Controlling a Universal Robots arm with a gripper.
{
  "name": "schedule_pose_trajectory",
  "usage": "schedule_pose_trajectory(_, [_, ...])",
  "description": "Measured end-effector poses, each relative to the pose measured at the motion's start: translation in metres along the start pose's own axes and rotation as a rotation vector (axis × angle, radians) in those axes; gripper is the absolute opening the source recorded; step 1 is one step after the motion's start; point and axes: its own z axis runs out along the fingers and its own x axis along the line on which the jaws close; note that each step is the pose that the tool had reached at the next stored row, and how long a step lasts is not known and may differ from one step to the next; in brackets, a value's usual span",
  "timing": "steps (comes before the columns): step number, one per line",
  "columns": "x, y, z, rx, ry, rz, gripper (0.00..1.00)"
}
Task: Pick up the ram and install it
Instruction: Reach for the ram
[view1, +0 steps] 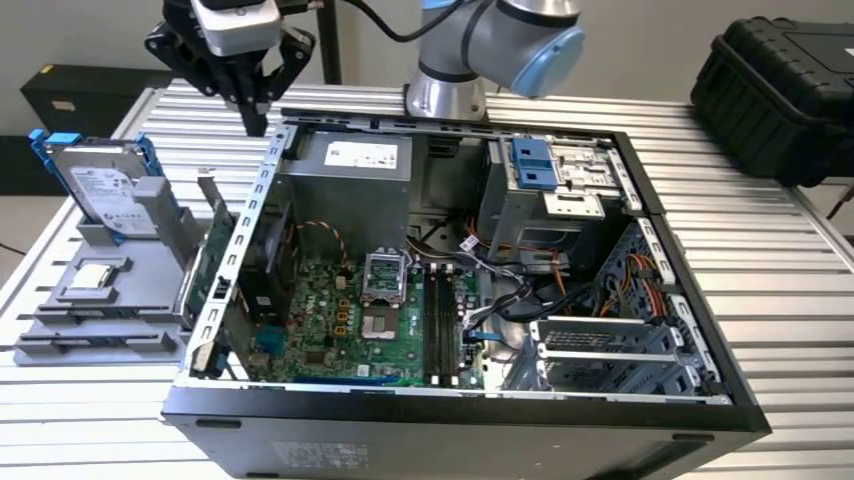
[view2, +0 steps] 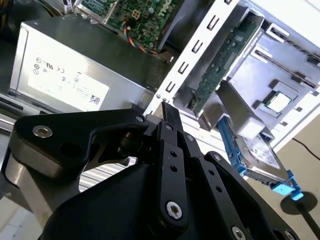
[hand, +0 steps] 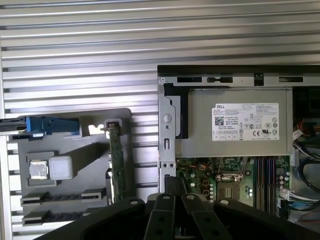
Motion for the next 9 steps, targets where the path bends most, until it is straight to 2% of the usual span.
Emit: schedule_pose_trajectory(9, [0.0212,-0.0016,-0.0005,-0.0027,0.0001,0.0,0.0])
